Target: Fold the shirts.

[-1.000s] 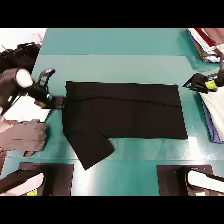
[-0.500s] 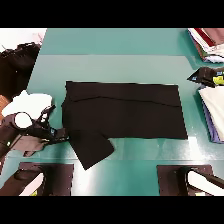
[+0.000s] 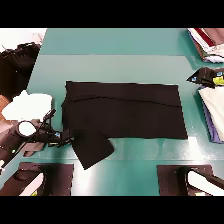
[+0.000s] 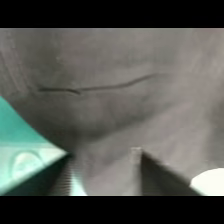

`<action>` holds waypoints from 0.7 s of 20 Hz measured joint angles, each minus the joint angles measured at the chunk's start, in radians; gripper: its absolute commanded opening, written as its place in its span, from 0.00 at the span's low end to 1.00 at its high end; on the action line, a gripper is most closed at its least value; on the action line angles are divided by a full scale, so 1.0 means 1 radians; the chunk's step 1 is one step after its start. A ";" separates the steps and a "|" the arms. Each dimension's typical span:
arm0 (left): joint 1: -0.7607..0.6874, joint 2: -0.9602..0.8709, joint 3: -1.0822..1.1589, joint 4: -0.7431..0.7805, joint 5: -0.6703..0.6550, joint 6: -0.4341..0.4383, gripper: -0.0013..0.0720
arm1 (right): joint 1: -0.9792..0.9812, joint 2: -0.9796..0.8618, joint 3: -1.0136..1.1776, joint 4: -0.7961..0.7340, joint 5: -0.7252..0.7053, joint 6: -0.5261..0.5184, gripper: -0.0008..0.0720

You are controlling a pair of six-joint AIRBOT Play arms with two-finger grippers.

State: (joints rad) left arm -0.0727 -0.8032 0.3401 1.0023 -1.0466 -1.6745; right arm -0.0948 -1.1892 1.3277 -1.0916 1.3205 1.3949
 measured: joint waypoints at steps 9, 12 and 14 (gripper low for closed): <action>-0.001 0.001 0.142 -0.058 -0.021 0.080 0.05 | -0.192 0.064 -0.166 -0.108 0.134 0.008 0.63; -0.001 0.000 0.172 -0.062 -0.031 0.094 0.05 | -0.319 0.119 -0.374 -0.152 0.139 0.014 0.63; -0.001 0.000 0.180 -0.064 -0.030 0.099 0.05 | -0.403 0.140 -0.519 -0.150 0.126 0.016 0.63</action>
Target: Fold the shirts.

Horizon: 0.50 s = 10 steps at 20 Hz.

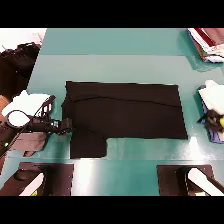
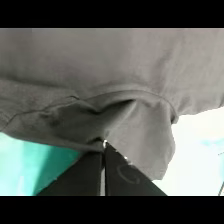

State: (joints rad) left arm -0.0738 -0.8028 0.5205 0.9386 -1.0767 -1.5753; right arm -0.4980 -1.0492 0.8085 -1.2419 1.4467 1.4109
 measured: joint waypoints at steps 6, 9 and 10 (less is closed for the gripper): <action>0.000 0.000 0.008 -0.002 0.007 0.005 0.05 | -0.113 0.019 -0.272 0.129 -0.119 -0.019 0.51; 0.000 0.000 0.008 -0.002 0.013 0.006 0.05 | -0.126 0.021 -0.309 0.175 -0.154 -0.024 0.46; 0.000 0.000 0.008 -0.002 0.016 0.006 0.05 | -0.128 0.022 -0.315 0.183 -0.160 -0.025 0.45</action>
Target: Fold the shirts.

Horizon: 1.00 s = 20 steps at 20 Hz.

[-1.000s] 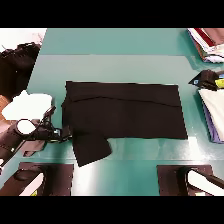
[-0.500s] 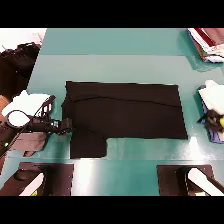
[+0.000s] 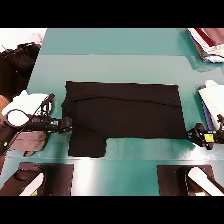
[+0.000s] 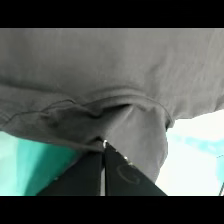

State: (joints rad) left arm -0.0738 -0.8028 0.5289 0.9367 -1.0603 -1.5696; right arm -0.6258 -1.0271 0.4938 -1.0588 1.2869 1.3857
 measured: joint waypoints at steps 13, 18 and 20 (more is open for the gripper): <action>0.000 0.084 0.045 0.070 -0.064 -0.010 0.04 | 0.174 0.084 0.140 -0.074 0.053 -0.063 0.03; 0.000 0.265 0.053 0.089 -0.241 -0.099 0.04 | 0.235 0.272 0.247 -0.210 0.170 -0.015 0.03; 0.000 0.322 0.058 0.074 -0.285 -0.136 0.04 | 0.243 0.336 0.282 -0.237 0.198 0.005 0.03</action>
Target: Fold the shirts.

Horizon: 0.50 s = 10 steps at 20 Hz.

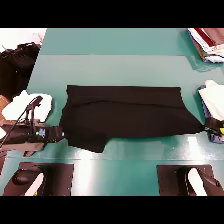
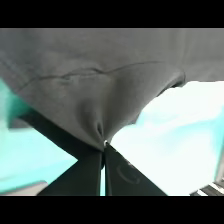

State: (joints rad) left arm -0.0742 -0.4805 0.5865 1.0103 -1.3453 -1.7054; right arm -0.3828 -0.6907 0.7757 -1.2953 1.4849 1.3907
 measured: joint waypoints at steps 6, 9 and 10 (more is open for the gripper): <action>0.000 -0.082 0.065 0.037 0.113 0.008 0.05 | 0.055 -0.038 0.117 -0.012 -0.014 0.034 0.03; 0.000 -0.246 0.124 0.053 0.242 0.058 0.05 | 0.126 -0.180 0.162 -0.008 -0.080 0.040 0.03; 0.000 -0.316 0.153 0.054 0.288 0.075 0.05 | 0.146 -0.236 0.179 -0.008 -0.099 0.045 0.03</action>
State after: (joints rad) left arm -0.0738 -0.7967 0.7395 1.0641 -1.0569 -1.6306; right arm -0.2371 -0.9264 0.9550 -1.3029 1.3857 1.4361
